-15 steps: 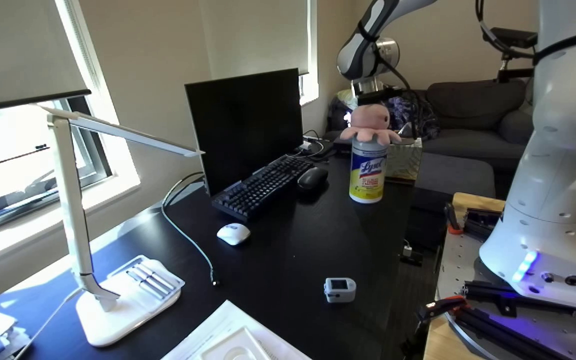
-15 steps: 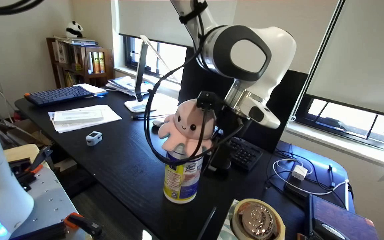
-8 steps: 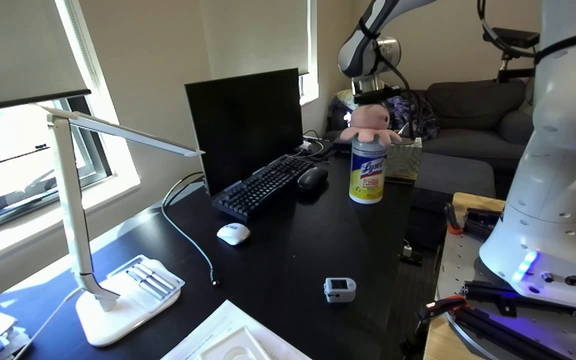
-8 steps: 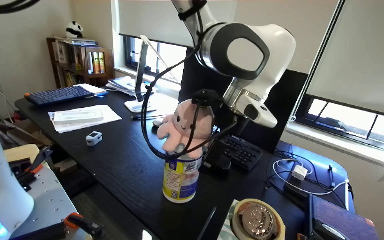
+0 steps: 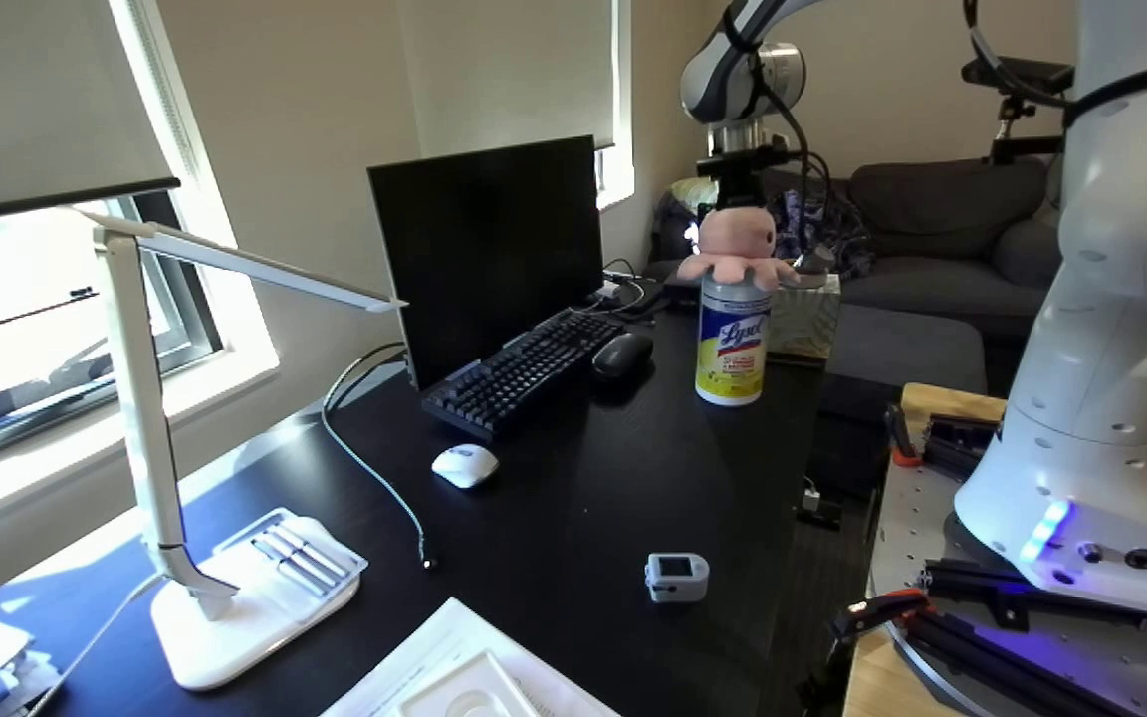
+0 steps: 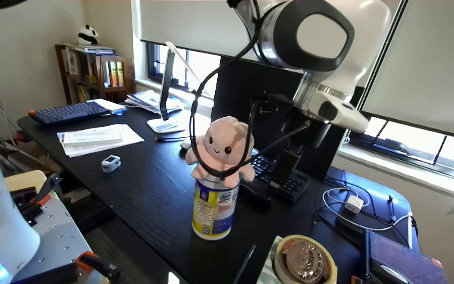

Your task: Slide the Lysol bottle to the left

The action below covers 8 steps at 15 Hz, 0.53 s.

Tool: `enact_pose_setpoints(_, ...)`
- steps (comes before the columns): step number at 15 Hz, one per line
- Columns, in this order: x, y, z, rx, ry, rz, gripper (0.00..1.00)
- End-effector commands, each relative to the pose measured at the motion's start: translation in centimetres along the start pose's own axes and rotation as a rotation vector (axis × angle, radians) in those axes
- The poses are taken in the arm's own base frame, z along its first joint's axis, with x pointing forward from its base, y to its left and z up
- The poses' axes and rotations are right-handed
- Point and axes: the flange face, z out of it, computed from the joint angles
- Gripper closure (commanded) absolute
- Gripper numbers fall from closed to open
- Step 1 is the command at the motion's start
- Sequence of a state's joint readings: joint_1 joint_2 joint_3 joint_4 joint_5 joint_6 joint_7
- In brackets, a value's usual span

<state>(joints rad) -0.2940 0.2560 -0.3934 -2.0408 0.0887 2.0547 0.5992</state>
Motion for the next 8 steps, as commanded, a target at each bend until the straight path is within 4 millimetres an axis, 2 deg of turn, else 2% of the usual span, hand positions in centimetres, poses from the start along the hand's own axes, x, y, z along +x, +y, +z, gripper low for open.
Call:
enact_pose_setpoints(1,0.5,0.7,-7.0,0.039,0.045,0.036,0.00)
enact_pose_setpoints(3,-0.9,2.0,-11.9,0.028,0.064,-0.029,0.00)
enact_pose_setpoints(5,-3.3,3.2,-16.1,0.019,0.050,-0.101,0.00)
enact_pose_setpoints(8,-9.5,4.7,-21.3,0.018,0.050,-0.276,0.00)
